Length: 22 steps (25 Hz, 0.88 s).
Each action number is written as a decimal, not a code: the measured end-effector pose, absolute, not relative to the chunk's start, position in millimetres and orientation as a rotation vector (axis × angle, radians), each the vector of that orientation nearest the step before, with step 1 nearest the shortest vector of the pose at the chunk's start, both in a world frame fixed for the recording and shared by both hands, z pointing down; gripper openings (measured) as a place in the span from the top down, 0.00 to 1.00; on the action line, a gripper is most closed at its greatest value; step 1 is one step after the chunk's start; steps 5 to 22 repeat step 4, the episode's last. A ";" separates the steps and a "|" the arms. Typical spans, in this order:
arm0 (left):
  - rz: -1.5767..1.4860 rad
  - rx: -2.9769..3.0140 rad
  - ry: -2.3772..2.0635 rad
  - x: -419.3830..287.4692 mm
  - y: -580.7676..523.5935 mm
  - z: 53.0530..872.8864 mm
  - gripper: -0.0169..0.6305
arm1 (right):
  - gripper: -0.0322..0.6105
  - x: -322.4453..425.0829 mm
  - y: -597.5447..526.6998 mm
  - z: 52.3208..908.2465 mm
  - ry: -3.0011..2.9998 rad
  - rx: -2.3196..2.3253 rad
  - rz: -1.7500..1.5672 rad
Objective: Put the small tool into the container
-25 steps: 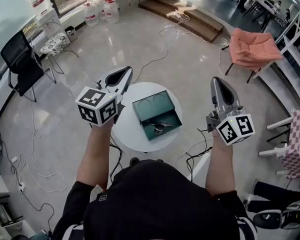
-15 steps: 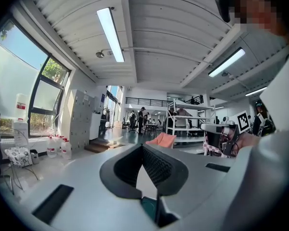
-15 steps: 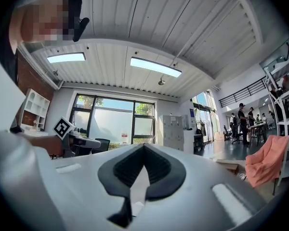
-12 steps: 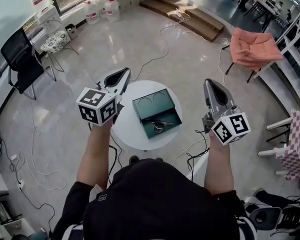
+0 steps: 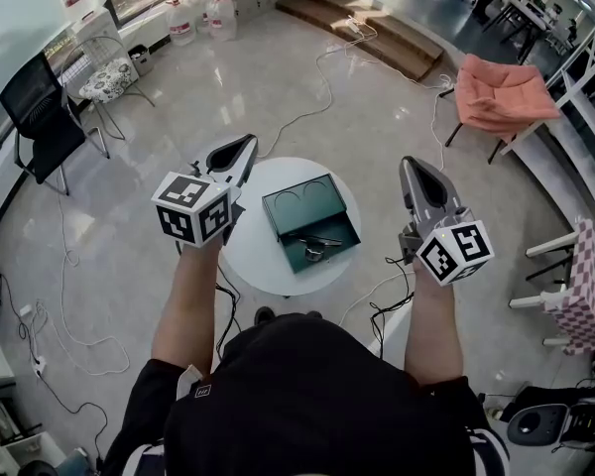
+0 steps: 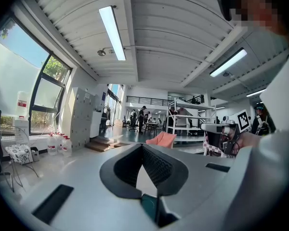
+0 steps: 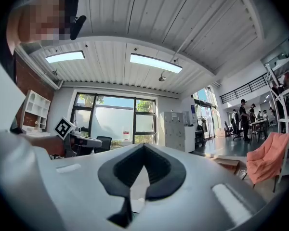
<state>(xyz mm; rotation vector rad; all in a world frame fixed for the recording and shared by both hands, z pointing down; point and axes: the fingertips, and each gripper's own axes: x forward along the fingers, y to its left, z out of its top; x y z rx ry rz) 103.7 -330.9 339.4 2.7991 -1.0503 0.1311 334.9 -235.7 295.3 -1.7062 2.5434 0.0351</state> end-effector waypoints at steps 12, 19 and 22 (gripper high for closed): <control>0.135 2.801 -1.041 102.4 -331.6 338.7 0.97 | 0.94 332.1 -236.1 293.9 2.545 -1.710 0.033; 0.135 2.801 -1.041 102.4 -331.6 338.7 0.97 | 0.94 332.1 -236.1 293.9 2.545 -1.710 0.033; 0.135 2.801 -1.041 102.4 -331.6 338.7 0.97 | 0.94 332.1 -236.1 293.9 2.545 -1.710 0.033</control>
